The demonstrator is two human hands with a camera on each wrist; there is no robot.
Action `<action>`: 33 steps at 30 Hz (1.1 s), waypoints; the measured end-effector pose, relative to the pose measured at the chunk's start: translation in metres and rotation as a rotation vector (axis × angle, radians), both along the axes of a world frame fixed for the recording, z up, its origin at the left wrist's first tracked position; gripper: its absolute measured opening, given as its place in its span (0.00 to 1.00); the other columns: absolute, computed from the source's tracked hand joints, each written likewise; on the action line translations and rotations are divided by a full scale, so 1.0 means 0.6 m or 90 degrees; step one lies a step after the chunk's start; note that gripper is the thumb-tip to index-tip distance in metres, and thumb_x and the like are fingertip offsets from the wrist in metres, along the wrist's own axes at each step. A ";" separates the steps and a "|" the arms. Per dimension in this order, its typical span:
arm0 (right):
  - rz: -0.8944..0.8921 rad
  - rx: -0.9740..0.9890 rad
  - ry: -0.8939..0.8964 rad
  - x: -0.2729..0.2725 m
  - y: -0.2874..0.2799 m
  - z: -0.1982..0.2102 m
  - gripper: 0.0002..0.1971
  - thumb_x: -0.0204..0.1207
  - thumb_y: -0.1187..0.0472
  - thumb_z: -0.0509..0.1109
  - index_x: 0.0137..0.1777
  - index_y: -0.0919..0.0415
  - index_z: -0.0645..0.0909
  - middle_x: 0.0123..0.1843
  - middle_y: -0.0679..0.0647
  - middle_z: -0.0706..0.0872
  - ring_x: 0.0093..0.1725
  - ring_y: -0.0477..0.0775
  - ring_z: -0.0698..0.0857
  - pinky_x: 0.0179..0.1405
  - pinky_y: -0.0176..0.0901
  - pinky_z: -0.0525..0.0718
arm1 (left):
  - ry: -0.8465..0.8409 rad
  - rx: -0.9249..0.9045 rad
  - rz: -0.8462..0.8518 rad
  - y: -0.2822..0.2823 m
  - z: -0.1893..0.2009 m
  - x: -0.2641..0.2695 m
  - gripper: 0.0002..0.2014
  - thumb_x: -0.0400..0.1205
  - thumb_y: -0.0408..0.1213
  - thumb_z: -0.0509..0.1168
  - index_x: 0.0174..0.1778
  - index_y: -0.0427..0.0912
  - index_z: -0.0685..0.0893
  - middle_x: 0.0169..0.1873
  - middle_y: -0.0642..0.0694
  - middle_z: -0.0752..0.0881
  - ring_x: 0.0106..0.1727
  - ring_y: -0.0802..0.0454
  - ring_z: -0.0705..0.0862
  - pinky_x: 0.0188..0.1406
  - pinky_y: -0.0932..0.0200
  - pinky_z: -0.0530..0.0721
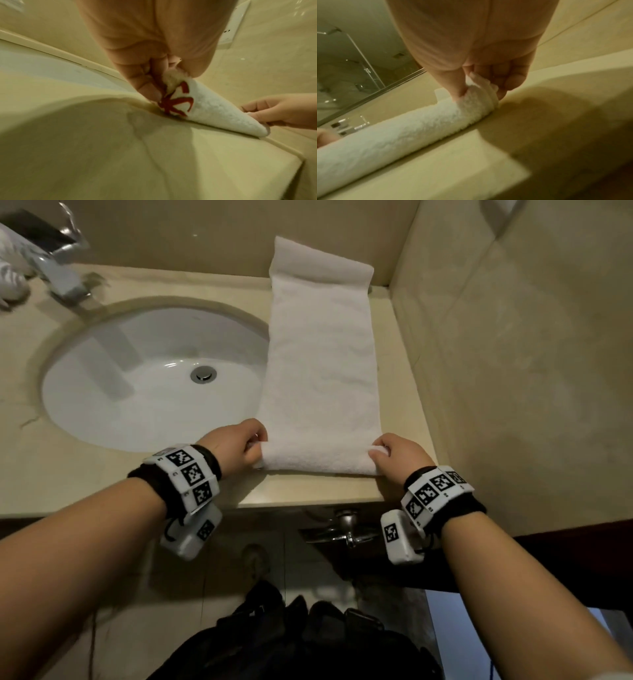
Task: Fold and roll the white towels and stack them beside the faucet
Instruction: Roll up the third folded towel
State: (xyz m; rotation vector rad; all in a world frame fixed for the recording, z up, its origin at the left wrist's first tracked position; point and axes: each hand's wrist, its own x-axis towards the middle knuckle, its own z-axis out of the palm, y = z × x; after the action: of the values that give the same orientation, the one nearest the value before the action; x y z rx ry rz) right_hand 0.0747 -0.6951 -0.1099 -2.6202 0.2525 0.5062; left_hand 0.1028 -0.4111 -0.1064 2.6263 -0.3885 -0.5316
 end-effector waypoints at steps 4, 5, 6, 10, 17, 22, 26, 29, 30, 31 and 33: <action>0.057 -0.184 -0.090 0.007 0.009 0.004 0.14 0.76 0.53 0.65 0.59 0.57 0.76 0.58 0.57 0.81 0.57 0.60 0.78 0.54 0.50 0.75 | 0.033 0.011 0.009 -0.014 -0.005 0.038 0.11 0.82 0.34 0.54 0.59 0.42 0.75 0.36 0.43 0.81 0.37 0.45 0.77 0.38 0.58 0.71; 0.088 -0.210 -0.147 0.006 0.011 0.004 0.13 0.75 0.55 0.66 0.58 0.57 0.76 0.58 0.57 0.80 0.56 0.60 0.78 0.53 0.50 0.74 | 0.038 0.009 0.011 -0.017 -0.007 0.047 0.11 0.81 0.33 0.54 0.58 0.42 0.76 0.34 0.42 0.80 0.36 0.45 0.77 0.38 0.58 0.71; 0.121 -0.192 -0.186 0.004 0.014 0.004 0.13 0.74 0.59 0.66 0.58 0.58 0.77 0.57 0.57 0.80 0.55 0.60 0.78 0.53 0.49 0.74 | 0.046 0.006 0.013 -0.018 -0.007 0.052 0.11 0.81 0.33 0.54 0.57 0.43 0.76 0.33 0.42 0.80 0.35 0.45 0.77 0.37 0.58 0.71; 0.301 -0.066 -0.161 -0.006 0.024 -0.001 0.14 0.75 0.55 0.66 0.58 0.58 0.79 0.57 0.56 0.82 0.54 0.59 0.80 0.53 0.50 0.76 | 0.090 -0.030 0.015 -0.015 -0.008 0.071 0.09 0.81 0.36 0.56 0.53 0.45 0.78 0.31 0.49 0.79 0.32 0.52 0.76 0.37 0.59 0.71; 0.341 -0.149 -0.183 0.002 0.025 -0.003 0.15 0.72 0.51 0.69 0.55 0.56 0.80 0.52 0.54 0.84 0.52 0.60 0.80 0.50 0.51 0.76 | 0.134 -0.049 -0.181 0.019 -0.001 0.048 0.23 0.71 0.55 0.70 0.60 0.55 0.75 0.49 0.58 0.79 0.52 0.56 0.79 0.49 0.64 0.73; 0.339 -0.150 -0.177 0.016 0.022 0.005 0.10 0.76 0.51 0.63 0.52 0.54 0.80 0.45 0.52 0.86 0.48 0.57 0.81 0.43 0.44 0.68 | 0.081 -0.084 -0.102 0.025 0.004 0.041 0.23 0.75 0.44 0.69 0.65 0.50 0.70 0.52 0.45 0.84 0.48 0.50 0.80 0.49 0.60 0.74; 0.226 -0.050 -0.107 0.035 0.021 0.011 0.12 0.79 0.53 0.61 0.57 0.57 0.78 0.50 0.57 0.87 0.50 0.61 0.82 0.42 0.43 0.70 | 0.265 -0.239 0.135 0.019 0.001 0.053 0.15 0.77 0.38 0.68 0.56 0.52 0.73 0.38 0.47 0.84 0.41 0.48 0.83 0.39 0.60 0.78; 0.160 -0.044 -0.003 0.063 0.025 0.013 0.14 0.79 0.50 0.60 0.59 0.57 0.76 0.53 0.58 0.86 0.50 0.60 0.81 0.43 0.43 0.72 | 0.210 -0.134 0.160 0.008 -0.001 0.060 0.11 0.77 0.42 0.67 0.54 0.49 0.78 0.45 0.46 0.84 0.44 0.48 0.81 0.43 0.59 0.76; 0.143 -0.047 0.018 0.071 0.028 0.015 0.14 0.79 0.49 0.61 0.58 0.56 0.75 0.53 0.58 0.85 0.49 0.59 0.81 0.43 0.44 0.73 | 0.167 -0.073 0.139 0.007 -0.001 0.062 0.12 0.77 0.44 0.67 0.55 0.48 0.78 0.48 0.45 0.82 0.46 0.48 0.80 0.46 0.59 0.74; 0.126 -0.056 0.025 0.076 0.032 0.015 0.14 0.78 0.49 0.61 0.57 0.56 0.74 0.53 0.57 0.85 0.48 0.58 0.81 0.44 0.45 0.74 | 0.114 -0.027 0.118 0.004 0.000 0.064 0.14 0.76 0.45 0.67 0.57 0.47 0.79 0.52 0.43 0.80 0.48 0.47 0.78 0.49 0.58 0.74; 0.131 -0.138 -0.036 0.080 0.038 0.016 0.13 0.76 0.49 0.64 0.56 0.54 0.74 0.53 0.54 0.83 0.51 0.58 0.80 0.48 0.48 0.75 | -0.016 -0.013 0.055 -0.001 0.004 0.065 0.16 0.76 0.40 0.67 0.60 0.47 0.78 0.60 0.41 0.75 0.56 0.44 0.77 0.57 0.54 0.74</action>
State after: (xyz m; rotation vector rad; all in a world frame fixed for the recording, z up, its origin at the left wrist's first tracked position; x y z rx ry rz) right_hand 0.1226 -0.6724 -0.1003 -2.8846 0.0198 0.4956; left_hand 0.1417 -0.4119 -0.1039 2.6179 -0.2862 -0.4646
